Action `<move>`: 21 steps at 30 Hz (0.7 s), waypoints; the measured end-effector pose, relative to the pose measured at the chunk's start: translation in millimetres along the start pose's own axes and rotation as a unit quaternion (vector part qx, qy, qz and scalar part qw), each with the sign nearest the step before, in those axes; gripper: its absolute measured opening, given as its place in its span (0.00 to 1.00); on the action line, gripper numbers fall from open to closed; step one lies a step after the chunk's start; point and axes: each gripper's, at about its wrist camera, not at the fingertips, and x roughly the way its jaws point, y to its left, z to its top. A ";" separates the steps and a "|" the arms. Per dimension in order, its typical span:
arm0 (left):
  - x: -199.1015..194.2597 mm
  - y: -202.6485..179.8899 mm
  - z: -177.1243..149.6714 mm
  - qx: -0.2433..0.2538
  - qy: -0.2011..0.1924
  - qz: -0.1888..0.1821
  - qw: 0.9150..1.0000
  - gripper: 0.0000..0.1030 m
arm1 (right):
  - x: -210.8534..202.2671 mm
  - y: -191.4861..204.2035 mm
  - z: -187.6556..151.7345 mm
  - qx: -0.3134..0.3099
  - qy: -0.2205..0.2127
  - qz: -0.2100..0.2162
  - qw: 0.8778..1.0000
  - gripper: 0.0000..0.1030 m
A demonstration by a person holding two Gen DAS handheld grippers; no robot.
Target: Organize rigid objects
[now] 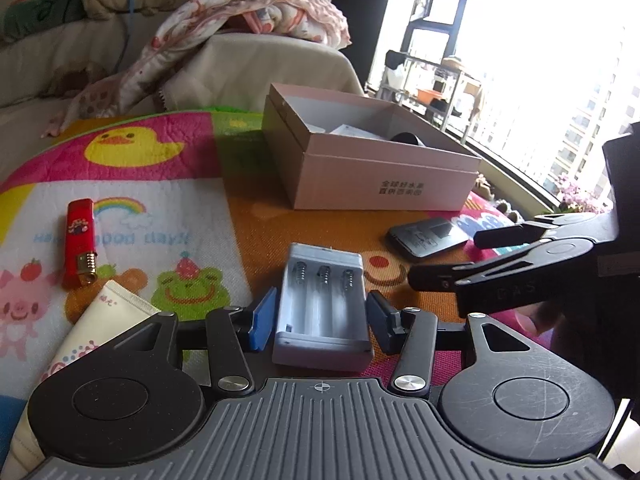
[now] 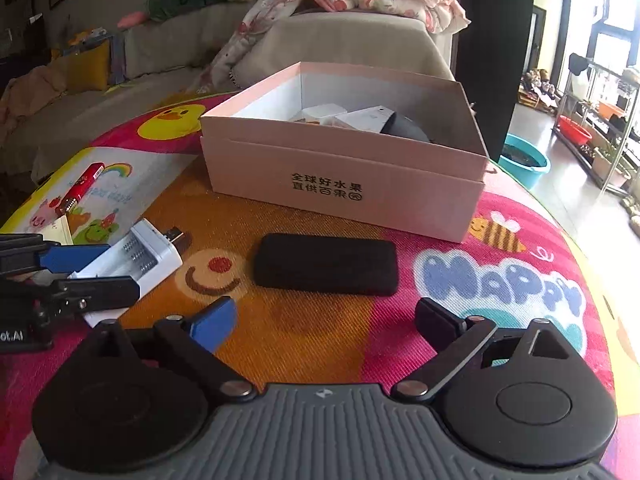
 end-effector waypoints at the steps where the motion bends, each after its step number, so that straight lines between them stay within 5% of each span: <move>1: -0.1 0.0 -0.1 0.000 0.000 0.000 1.000 0.52 | 4.3 2.1 4.3 0.001 0.001 -0.001 1.000 1.00; 6: -1.9 -2.6 -1.9 0.012 -0.002 0.003 1.000 0.52 | 8.7 10.1 9.6 0.008 -0.008 -0.004 1.000 0.92; 9: -2.2 -3.6 -1.9 0.016 -0.001 0.008 1.000 0.53 | -2.4 17.7 3.9 -0.014 -0.017 0.003 1.000 0.74; 11: 0.1 -9.0 -0.6 0.031 0.003 0.020 0.999 0.53 | -10.1 21.3 1.6 -0.030 -0.017 0.016 0.999 0.51; 14: 5.2 -25.0 -0.2 0.077 0.011 0.051 0.996 0.52 | -19.4 23.5 -2.1 -0.054 -0.013 0.013 0.998 0.39; 18: 6.2 -27.0 -1.2 0.084 0.011 0.051 0.995 0.52 | -23.2 15.3 -7.4 -0.045 -0.017 0.007 0.999 0.46; 20: 4.7 -22.9 -2.1 0.074 0.010 0.043 0.996 0.52 | -20.9 8.0 -10.2 -0.023 -0.021 -0.005 1.000 0.68; 21: 4.3 -22.3 -2.5 0.072 0.009 0.042 0.996 0.52 | -19.1 4.3 -10.7 -0.012 -0.021 -0.005 1.000 0.71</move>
